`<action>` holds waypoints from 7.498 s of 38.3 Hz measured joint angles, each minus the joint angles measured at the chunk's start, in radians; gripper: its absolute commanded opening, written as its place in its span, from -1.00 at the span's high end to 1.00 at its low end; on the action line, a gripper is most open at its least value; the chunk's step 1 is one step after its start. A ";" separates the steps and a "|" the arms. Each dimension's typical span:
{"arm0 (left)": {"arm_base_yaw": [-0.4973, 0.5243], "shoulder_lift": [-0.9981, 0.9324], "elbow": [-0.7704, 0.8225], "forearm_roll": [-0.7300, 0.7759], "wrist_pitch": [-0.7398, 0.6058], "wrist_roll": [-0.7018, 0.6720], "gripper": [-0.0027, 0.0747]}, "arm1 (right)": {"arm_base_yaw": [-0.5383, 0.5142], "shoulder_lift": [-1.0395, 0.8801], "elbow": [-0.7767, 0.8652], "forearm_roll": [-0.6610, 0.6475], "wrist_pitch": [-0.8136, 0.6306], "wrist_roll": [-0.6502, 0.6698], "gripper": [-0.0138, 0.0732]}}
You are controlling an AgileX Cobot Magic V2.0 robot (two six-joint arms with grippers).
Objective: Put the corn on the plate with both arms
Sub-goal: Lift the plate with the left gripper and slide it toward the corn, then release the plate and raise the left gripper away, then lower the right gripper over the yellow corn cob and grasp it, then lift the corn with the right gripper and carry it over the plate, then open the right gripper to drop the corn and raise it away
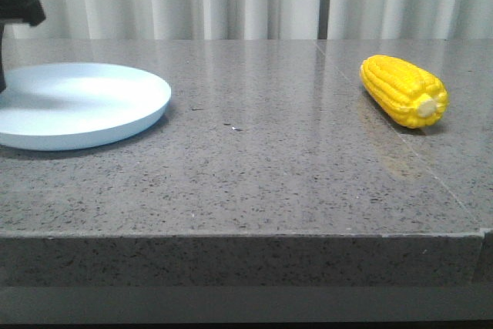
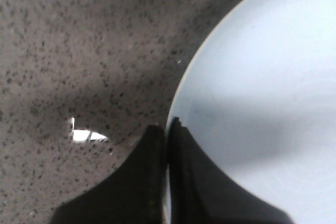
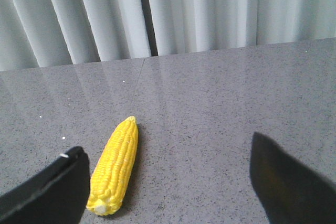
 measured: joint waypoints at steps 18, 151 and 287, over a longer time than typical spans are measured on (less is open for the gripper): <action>-0.255 0.099 -0.281 -0.096 0.052 0.004 0.98 | 0.000 0.000 0.000 0.000 0.000 0.000 -0.80; -0.054 -1.553 1.022 0.242 -0.591 -0.133 0.98 | 0.199 1.235 -0.699 0.096 0.375 0.000 -0.80; -0.054 -1.553 1.022 0.242 -0.591 -0.133 0.98 | 0.281 1.078 -0.930 -0.278 0.784 0.289 0.82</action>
